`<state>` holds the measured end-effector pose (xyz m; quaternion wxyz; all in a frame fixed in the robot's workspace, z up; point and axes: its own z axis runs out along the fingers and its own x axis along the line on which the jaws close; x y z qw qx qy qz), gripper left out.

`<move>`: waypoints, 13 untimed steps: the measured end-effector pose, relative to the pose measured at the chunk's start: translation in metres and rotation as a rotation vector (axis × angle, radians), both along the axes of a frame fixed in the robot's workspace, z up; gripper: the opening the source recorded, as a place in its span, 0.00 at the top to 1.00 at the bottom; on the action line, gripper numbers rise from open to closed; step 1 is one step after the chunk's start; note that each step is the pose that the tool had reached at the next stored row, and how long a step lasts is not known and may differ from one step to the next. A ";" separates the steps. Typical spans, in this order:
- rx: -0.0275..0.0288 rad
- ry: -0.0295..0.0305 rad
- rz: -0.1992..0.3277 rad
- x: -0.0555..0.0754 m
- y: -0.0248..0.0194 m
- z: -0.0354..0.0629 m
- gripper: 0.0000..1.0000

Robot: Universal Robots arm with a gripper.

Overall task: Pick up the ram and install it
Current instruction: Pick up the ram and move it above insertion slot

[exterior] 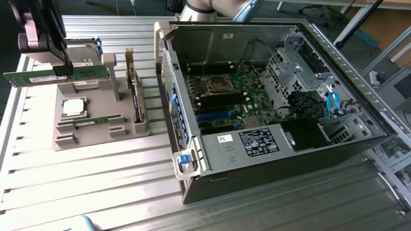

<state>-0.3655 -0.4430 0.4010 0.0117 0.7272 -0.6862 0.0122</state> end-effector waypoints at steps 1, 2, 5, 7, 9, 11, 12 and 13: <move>0.0000 0.0001 0.000 0.000 0.0000 0.0004 0.87; 0.0000 0.0000 0.000 0.000 0.0000 0.0006 0.87; 0.0000 -0.0001 0.000 0.000 0.0000 0.0017 0.87; 0.0000 0.0000 0.000 0.000 0.0000 0.0024 0.87; -0.0001 0.0000 0.000 0.000 0.0000 0.0031 0.87; -0.0001 0.0000 0.000 0.000 0.0000 0.0038 0.87; -0.0001 0.0000 0.000 0.000 0.0000 0.0042 0.87; -0.0001 0.0000 0.000 0.000 0.0000 0.0046 0.87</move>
